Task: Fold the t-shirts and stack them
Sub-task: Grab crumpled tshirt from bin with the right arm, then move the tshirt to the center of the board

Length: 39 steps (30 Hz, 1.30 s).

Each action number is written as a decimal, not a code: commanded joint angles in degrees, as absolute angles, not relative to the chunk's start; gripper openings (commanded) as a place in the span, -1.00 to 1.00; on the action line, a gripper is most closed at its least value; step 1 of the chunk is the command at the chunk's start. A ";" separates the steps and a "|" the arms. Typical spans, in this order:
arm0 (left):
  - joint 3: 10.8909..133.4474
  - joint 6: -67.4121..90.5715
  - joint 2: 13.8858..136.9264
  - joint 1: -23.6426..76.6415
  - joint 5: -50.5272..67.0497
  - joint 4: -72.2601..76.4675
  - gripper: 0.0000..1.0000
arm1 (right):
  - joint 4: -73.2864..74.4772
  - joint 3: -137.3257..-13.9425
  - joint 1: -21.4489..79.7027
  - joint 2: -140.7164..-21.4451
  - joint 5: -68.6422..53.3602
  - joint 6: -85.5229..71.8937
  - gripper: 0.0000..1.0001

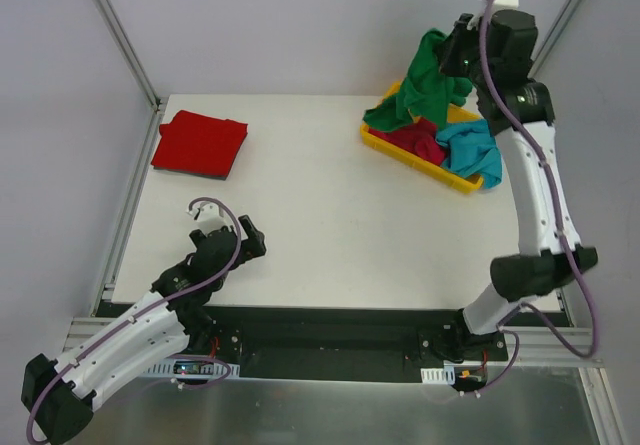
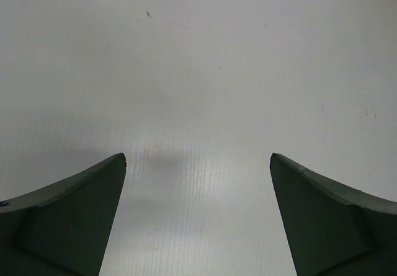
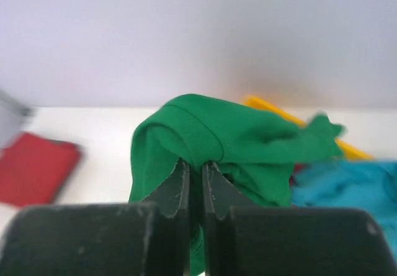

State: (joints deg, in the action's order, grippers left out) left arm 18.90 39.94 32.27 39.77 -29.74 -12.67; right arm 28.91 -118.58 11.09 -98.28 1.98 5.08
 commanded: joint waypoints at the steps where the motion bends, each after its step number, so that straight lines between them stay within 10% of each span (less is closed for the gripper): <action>1: 19.60 39.64 31.38 39.81 -28.04 -11.43 0.98 | 23.73 -118.21 16.86 -86.68 -8.16 1.15 -0.99; 15: 22.41 45.17 24.09 39.81 -32.43 -20.82 0.98 | 14.41 -106.28 32.25 -75.68 -16.96 -7.39 -0.99; 22: 23.82 52.73 21.62 39.81 -32.44 -31.19 0.98 | 13.64 -70.03 31.38 -58.30 8.21 -2.90 -0.79; 27: 23.55 54.49 25.04 39.81 -25.77 -32.70 0.98 | 13.97 -39.94 19.11 -49.05 12.15 -9.57 -0.40; 32: 25.39 55.98 34.78 39.81 -21.19 -32.52 0.98 | 25.81 -38.40 10.64 -47.29 9.84 -8.00 0.86; 39: 27.43 57.30 46.92 39.90 -10.39 -29.10 0.94 | 30.60 -36.05 10.81 -39.74 10.02 -6.93 0.92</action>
State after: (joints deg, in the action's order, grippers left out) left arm 25.69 55.46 44.07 39.77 -17.89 -30.44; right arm 28.49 -36.38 10.76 -44.84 8.86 -7.01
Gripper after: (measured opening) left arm 0.990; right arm 0.959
